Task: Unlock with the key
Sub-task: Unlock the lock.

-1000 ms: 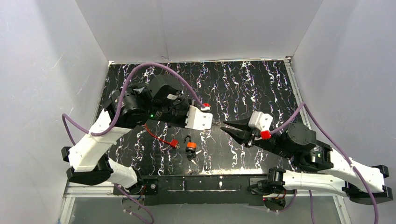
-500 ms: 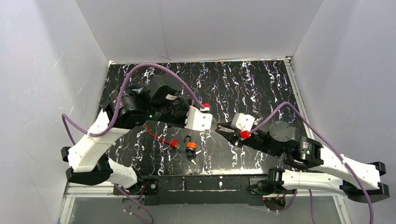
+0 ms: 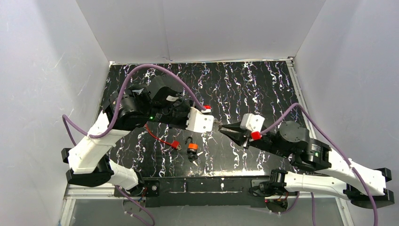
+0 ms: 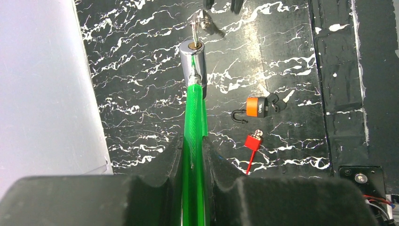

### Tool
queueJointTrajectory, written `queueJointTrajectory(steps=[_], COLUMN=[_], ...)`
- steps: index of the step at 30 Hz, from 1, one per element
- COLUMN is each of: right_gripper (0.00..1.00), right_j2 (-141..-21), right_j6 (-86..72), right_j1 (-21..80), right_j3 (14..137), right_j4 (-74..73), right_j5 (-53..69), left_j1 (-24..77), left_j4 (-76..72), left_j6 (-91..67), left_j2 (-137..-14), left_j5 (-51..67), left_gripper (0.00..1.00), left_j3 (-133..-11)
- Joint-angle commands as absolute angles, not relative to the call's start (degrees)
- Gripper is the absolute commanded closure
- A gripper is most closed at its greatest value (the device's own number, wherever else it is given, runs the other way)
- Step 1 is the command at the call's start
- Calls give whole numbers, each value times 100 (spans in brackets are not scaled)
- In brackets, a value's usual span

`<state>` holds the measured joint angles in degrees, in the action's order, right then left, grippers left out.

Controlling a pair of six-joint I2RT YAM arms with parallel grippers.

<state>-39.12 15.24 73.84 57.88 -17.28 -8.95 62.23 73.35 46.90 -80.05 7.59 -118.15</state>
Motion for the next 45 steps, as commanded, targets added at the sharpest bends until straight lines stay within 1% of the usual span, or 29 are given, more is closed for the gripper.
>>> queueJointTrajectory(steps=[1, 5, 11, 17, 23, 26, 28, 29, 36, 45], right_gripper=[72, 72, 71, 71, 78, 87, 96, 98, 99, 99], right_j2=[-3556, -3485, -3940, -4231, -4282, -4267, -4291, -4326, -4527, -4605], right_j6=[1331, 1476, 1750, 1793, 1701, 1661, 1636, 1629, 1384, 131], right_j1=[7348, 7352, 7327, 7105, 6914, 6887, 6888, 6884, 6882, 6854], right_j3=[6095, 6075, 6025, 6029, 6005, 5969, 5972, 5984, 5956, 5536], right_j4=[-1574, -1424, -1224, -1087, -1149, -1164, -1184, -1213, -1208, -421], right_j5=[-788, -1156, -1430, -1314, -1123, -1088, -1067, -1065, -957, -1556], left_j1=[6258, 6259, 6267, 6272, 6280, 6284, 6284, 6285, 6293, 6320], left_j4=[7226, 7227, 7225, 7226, 7227, 7223, 7217, 7214, 7187, 7108], left_j6=[4793, 4778, 4773, 4765, 4765, 4768, 4769, 4767, 4747, 4790], left_j2=[-7866, -7871, -7893, -7892, -7895, -7891, -7893, -7896, -7910, -7919], left_j5=[672, 685, 694, 694, 678, 674, 668, 669, 650, 550], left_gripper=[100, 100, 100, 100, 100, 100, 100, 100, 100, 100], left_j3=[-11922, -11944, -11989, -12029, -12044, -12041, -12050, -12063, -12153, -12159])
